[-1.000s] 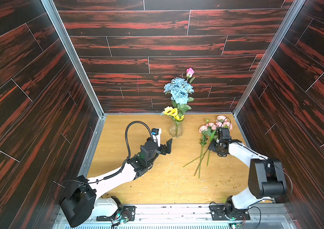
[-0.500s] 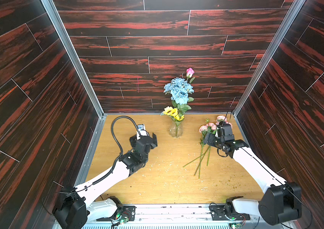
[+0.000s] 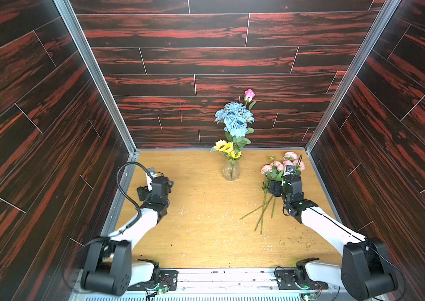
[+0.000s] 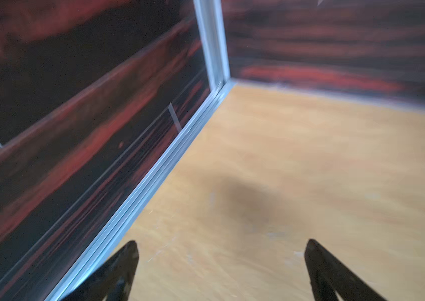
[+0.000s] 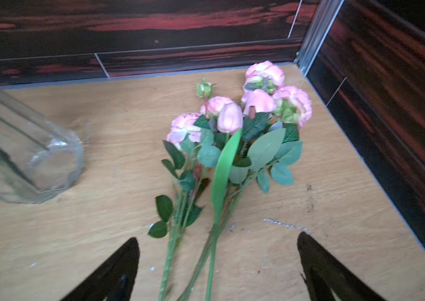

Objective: Pick out pink flowers from the vase
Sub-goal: Reset both arms

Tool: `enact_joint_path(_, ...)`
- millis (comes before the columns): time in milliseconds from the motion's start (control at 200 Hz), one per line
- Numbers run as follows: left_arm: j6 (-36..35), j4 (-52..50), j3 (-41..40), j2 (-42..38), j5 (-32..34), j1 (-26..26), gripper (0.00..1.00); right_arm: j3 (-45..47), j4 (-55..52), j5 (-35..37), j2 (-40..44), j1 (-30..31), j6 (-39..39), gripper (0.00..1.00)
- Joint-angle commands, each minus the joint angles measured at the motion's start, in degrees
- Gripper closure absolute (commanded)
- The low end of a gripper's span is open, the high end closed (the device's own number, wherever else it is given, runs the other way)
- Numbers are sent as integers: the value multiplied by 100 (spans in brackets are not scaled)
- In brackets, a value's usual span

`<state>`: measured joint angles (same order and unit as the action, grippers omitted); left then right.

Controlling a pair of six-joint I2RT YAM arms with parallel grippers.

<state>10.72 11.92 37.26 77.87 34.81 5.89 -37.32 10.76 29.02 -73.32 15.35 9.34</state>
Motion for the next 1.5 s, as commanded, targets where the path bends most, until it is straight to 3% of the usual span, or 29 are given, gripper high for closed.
enact_joint_path(0, -7, 288, 37, 284, -468, -356, 0, 341, 1222, 243, -72, -172, -297, 2)
enact_joint_path(180, -33, 1656, -385, 759, -1283, -800, 0, 856, 2402, 273, -456, -429, -468, 1)
enact_joint_path(481, -490, 2866, -1021, 880, -2549, -857, 0, 1604, 3902, 432, -420, -623, -846, 1)
enact_joint_path(616, -505, 4202, -1460, 1233, -2519, -844, 0, 1892, 4234, 196, -358, -759, -719, 1)
enact_joint_path(736, -516, 3331, -1250, 1005, -2536, -844, 0, 2105, 4700, 29, -348, -976, -770, 1)
enact_joint_path(897, -538, 3369, -1254, 1027, -2557, -844, 0, 2190, 5046, -329, -705, -1334, -524, 1)
enact_joint_path(1057, -557, 3432, -1273, 1033, -2409, -764, 0, 2515, 6115, -571, -1152, -1490, -455, 1)
enact_joint_path(1207, -554, 3421, -1266, 1036, -2383, -756, 0, 2354, 6527, -1109, -1768, -1531, -708, 1)
enact_joint_path(1257, -549, 3420, -1257, 1039, -2355, -756, 0, 2108, 5724, -1074, -1621, -1521, -613, 1)
enact_joint_path(1498, -545, 3430, -1278, 1019, -2268, -741, 0, 2098, 5861, -1134, -1700, -1579, -572, 1)
